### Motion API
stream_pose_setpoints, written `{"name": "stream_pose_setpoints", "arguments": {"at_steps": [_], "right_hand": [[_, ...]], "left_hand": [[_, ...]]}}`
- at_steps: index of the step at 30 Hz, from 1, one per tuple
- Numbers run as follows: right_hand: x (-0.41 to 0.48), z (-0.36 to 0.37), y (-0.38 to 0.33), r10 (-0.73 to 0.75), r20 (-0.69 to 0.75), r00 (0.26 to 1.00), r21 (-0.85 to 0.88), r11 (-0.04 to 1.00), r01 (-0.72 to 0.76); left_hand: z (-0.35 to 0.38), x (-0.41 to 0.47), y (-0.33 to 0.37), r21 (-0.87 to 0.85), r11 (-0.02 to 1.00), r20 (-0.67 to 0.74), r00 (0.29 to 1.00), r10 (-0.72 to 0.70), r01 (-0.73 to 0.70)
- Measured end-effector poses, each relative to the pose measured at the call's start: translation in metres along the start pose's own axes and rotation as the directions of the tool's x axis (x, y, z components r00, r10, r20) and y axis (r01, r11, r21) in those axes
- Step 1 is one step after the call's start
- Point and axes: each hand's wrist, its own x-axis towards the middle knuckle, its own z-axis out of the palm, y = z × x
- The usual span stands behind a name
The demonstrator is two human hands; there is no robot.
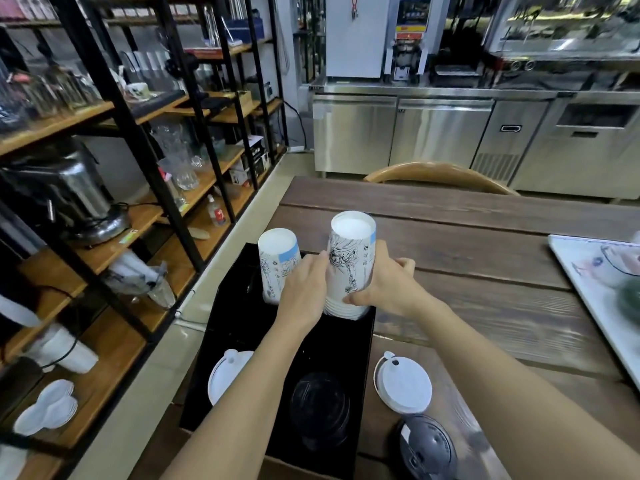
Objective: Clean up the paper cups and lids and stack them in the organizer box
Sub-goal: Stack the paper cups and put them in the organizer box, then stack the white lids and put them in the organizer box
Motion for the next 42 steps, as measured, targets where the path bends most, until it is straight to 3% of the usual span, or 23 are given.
{"name": "stream_pose_setpoints", "arguments": {"at_steps": [4,7,9,11,13,14,16,20,22,25,30,32,35,38,42], "right_hand": [[-0.005,0.002,0.0,-0.004,0.003,1.0,0.039,0.999,0.004],[-0.013,0.007,0.008,-0.04,-0.052,0.998,0.139,0.989,0.047],[-0.024,0.009,0.019,-0.052,-0.096,0.994,0.167,0.984,0.068],[-0.039,0.01,0.036,-0.017,-0.119,0.993,0.192,0.981,0.04],[-0.057,0.011,0.055,0.04,-0.138,0.99,0.223,0.975,-0.009],[-0.065,0.013,0.065,0.079,-0.144,0.987,0.23,0.972,-0.044],[-0.078,0.018,0.081,0.16,-0.143,0.977,0.231,0.965,-0.124],[-0.099,0.03,0.11,0.286,-0.013,0.958,0.216,0.937,-0.276],[-0.108,0.038,0.12,0.34,0.112,0.934,0.223,0.907,-0.357],[-0.119,0.056,0.13,0.407,0.25,0.878,0.21,0.863,-0.46],[-0.123,0.071,0.126,0.401,0.273,0.875,0.06,0.9,-0.431],[-0.122,0.069,0.125,0.388,0.29,0.875,0.174,0.878,-0.447],[-0.12,0.064,0.128,0.447,0.239,0.862,0.424,0.75,-0.507],[-0.118,0.056,0.13,0.503,0.122,0.856,0.407,0.761,-0.505],[-0.12,0.04,0.137,0.507,-0.014,0.862,0.453,0.772,-0.447]], "left_hand": [[0.003,-0.007,0.0,0.041,0.998,0.007,0.999,0.038,-0.038],[0.013,-0.023,-0.003,0.034,0.995,-0.146,0.984,0.102,-0.098],[0.021,-0.036,-0.009,0.056,0.978,-0.305,0.929,0.21,-0.202],[0.032,-0.052,-0.016,0.11,0.918,-0.377,0.838,0.394,-0.382],[0.051,-0.071,-0.025,0.132,0.843,-0.281,0.796,0.536,-0.521],[0.063,-0.08,-0.03,0.107,0.83,-0.184,0.81,0.557,-0.547],[0.085,-0.093,-0.041,0.084,0.873,0.023,0.877,0.481,-0.481],[0.122,-0.09,-0.082,0.429,0.883,0.248,0.965,0.089,-0.192],[0.13,-0.087,-0.099,0.513,0.857,0.293,0.949,-0.12,-0.05],[0.135,-0.087,-0.115,0.588,0.8,0.254,0.912,-0.321,0.117],[0.14,-0.089,-0.116,0.549,0.81,0.195,0.911,-0.364,0.206],[0.14,-0.083,-0.121,0.472,0.854,0.172,0.928,-0.332,0.218],[0.138,-0.079,-0.12,0.28,0.923,0.155,0.936,-0.316,0.265],[0.134,-0.079,-0.106,0.035,0.917,0.107,0.911,-0.398,0.397],[0.137,-0.074,-0.097,-0.037,0.901,0.067,0.901,-0.429,0.432]]}}
